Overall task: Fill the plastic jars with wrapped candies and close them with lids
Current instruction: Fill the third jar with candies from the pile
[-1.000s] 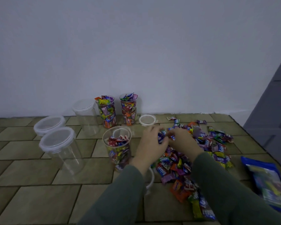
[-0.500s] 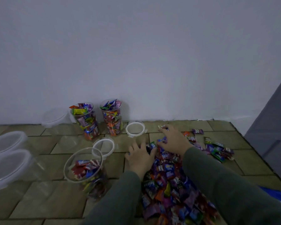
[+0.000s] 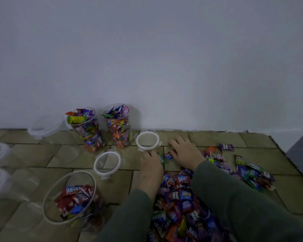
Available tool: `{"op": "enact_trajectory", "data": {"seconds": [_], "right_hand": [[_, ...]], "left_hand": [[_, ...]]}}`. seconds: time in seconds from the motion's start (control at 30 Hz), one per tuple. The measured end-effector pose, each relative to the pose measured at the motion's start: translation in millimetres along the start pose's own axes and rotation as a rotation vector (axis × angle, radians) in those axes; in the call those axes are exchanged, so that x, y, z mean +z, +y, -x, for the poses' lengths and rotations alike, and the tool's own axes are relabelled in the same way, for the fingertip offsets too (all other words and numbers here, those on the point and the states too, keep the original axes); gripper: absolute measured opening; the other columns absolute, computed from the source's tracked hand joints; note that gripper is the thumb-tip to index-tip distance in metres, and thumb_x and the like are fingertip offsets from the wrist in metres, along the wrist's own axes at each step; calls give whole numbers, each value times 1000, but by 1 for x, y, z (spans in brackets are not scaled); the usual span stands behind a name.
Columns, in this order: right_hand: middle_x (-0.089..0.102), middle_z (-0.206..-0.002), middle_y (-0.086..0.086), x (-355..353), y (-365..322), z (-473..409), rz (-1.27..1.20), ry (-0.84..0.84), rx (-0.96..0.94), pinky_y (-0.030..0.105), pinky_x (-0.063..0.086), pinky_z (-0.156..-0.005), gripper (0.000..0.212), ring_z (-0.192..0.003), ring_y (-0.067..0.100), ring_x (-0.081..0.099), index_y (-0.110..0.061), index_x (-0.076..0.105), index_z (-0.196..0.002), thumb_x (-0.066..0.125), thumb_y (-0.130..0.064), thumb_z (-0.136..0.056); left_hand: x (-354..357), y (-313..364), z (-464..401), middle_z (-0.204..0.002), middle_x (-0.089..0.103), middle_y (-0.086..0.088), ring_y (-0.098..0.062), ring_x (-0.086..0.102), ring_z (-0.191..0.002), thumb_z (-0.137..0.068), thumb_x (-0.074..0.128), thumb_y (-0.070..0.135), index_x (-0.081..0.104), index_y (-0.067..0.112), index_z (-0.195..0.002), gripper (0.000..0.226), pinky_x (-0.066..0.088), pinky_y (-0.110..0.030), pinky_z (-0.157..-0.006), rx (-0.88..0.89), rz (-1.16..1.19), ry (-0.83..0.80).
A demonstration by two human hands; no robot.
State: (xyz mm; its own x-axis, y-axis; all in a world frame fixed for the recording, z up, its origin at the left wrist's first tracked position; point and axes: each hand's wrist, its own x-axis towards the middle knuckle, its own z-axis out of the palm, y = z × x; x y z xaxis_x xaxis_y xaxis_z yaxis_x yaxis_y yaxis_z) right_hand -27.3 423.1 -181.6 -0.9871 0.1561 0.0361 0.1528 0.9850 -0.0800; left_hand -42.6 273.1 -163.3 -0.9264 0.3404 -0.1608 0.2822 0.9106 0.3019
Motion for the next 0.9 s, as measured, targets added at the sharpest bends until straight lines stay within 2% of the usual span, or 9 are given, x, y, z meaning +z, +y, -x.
{"op": "enact_trajectory", "data": {"seconds": [0.1, 0.27, 0.37, 0.5, 0.57, 0.63, 0.73, 0.83, 0.9], "right_hand": [[53, -121, 10, -8, -11, -2, 44, -7, 39, 38, 47, -79, 35, -101, 30, 56, -13, 47, -125, 29, -33, -104], [66, -105, 11, -16, -14, 5, 60, -19, -11, 35, 52, -73, 38, -92, 27, 63, -6, 63, -109, 31, -25, -104], [68, -86, 12, -21, -12, 10, -140, 34, 78, 32, 48, -64, 37, -78, 26, 64, -6, 67, -93, 38, -29, -101], [65, -69, 5, -36, -17, 22, -520, 244, 177, 27, 47, -60, 25, -63, 17, 60, -10, 68, -83, 51, -23, -95], [54, -57, -6, -49, -22, 31, -736, 334, 250, 16, 39, -54, 29, -54, 5, 49, -17, 58, -67, 52, -22, -95], [37, -50, -6, -61, -28, 39, -874, 389, 292, 23, 31, -52, 42, -48, 7, 35, -19, 41, -56, 50, -24, -97], [29, -56, 5, -76, -40, 53, -1108, 450, 280, 29, 25, -55, 43, -53, 16, 30, -16, 34, -61, 47, -31, -99], [30, -59, 6, -91, -54, 67, -1393, 453, 335, 29, 26, -48, 38, -49, 17, 31, -15, 38, -68, 44, -32, -101], [29, -58, 1, -105, -66, 76, -1571, 424, 353, 26, 22, -43, 35, -46, 14, 25, -15, 39, -71, 42, -31, -102]], "left_hand": [[-2, -1, 0, -137, 42, -19, -30, 43, -125, -101, 31, 4, 37, 0, -132, 32, 36, -33, -100, 19, 1, 22], [-10, -6, 0, -130, 51, -19, -31, 51, -118, -101, 43, 11, 40, 1, -131, 31, 42, -35, -88, 8, 159, -31], [-14, -9, 9, -122, 55, -17, -30, 54, -111, -101, 45, 15, 46, 4, -126, 27, 41, -33, -78, 15, 289, -12], [-21, -10, 27, -114, 58, -15, -28, 57, -101, -101, 45, 18, 51, 7, -115, 19, 42, -33, -73, 54, 393, 81], [-28, -9, 35, -109, 60, -15, -28, 57, -97, -101, 45, 18, 52, 7, -111, 16, 44, -35, -73, 80, 434, 131], [-39, -8, 43, -105, 61, -15, -27, 58, -92, -101, 45, 19, 53, 7, -109, 16, 46, -35, -73, 91, 488, 169], [-59, -6, 56, -102, 64, -12, -23, 60, -88, -102, 45, 20, 54, 9, -110, 16, 51, -39, -76, 135, 546, 224], [-79, -6, 70, -108, 62, -8, -16, 53, -88, -101, 46, 20, 54, 10, -116, 20, 41, -28, -72, 188, 564, 302], [-94, -9, 79, -111, 61, -10, -20, 53, -94, -101, 47, 21, 53, 8, -117, 22, 35, -25, -71, 211, 575, 337]]}}
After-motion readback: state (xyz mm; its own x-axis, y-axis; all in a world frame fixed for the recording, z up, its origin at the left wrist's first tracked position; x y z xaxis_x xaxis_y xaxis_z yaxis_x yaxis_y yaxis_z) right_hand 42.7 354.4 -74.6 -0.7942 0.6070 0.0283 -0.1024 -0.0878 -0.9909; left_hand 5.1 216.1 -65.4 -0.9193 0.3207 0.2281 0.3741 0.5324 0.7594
